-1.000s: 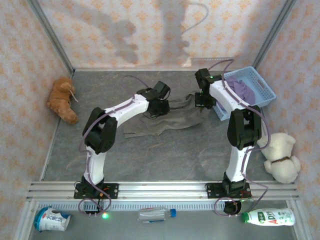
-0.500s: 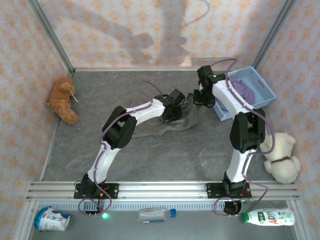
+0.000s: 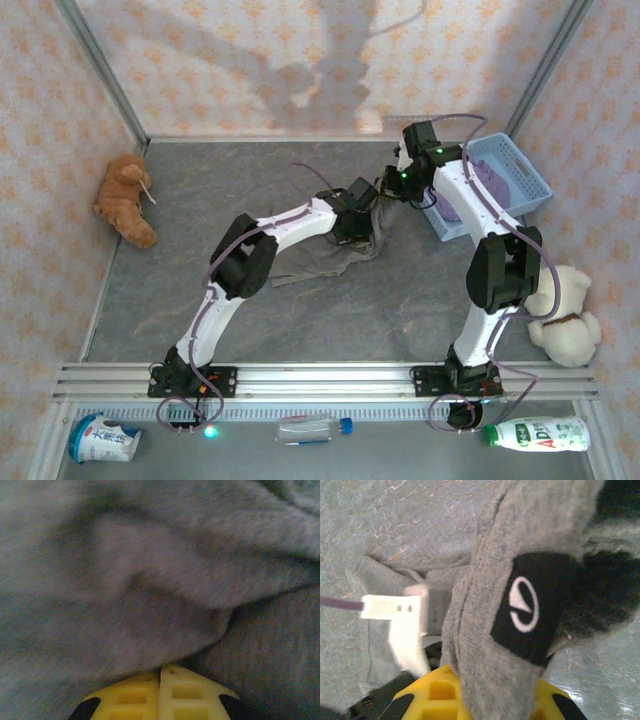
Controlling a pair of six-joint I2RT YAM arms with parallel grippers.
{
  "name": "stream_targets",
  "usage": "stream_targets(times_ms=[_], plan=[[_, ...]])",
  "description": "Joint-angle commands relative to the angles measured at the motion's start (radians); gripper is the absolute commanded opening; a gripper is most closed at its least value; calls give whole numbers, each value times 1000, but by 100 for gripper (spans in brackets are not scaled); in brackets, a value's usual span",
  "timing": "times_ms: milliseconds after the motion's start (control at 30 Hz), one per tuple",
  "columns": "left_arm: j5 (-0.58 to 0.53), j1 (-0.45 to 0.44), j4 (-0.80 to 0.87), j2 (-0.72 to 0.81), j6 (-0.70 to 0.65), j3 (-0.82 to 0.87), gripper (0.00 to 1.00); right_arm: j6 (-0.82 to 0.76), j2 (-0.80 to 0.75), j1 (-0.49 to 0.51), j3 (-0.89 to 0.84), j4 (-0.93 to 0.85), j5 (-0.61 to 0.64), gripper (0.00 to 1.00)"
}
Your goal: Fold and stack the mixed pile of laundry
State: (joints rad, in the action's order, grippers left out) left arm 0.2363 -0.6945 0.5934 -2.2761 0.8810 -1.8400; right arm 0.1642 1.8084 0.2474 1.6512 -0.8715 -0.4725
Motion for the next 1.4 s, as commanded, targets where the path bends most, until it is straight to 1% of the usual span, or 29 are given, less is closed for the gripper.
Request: stream_targets(times_ms=[0, 133, 233, 333, 433, 533, 700, 867, 1167, 1367], plan=[[-17, 78, 33, 233, -47, 111, 2, -47, 7, 8, 10, -52, 68, 0], [-12, 166, 27, 432, -101, 300, 3, -76, 14, 9, 26, -101, 171, 0], [-2, 238, 46, 529, -141, 419, 3, -72, 15, 10, 47, -136, 186, 0], [10, 311, 37, 588, -173, 542, 3, -65, 8, 14, 62, -149, 180, 0], [35, 364, 9, 609, -213, 638, 3, -70, 9, 35, 83, -159, 205, 0], [40, 372, -16, 581, -259, 689, 2, -80, 26, 73, 103, -170, 267, 0], [55, 375, -65, 518, -274, 745, 1, -74, 72, 144, 170, -211, 348, 0], [67, 377, -81, 482, -291, 776, 1, -18, 125, 225, 256, -228, 359, 0], [96, 377, -123, 459, -292, 811, 0, 111, 265, 414, 414, -250, 388, 0], [98, 379, -130, 462, -292, 812, 0, 167, 338, 488, 461, -246, 366, 0]])
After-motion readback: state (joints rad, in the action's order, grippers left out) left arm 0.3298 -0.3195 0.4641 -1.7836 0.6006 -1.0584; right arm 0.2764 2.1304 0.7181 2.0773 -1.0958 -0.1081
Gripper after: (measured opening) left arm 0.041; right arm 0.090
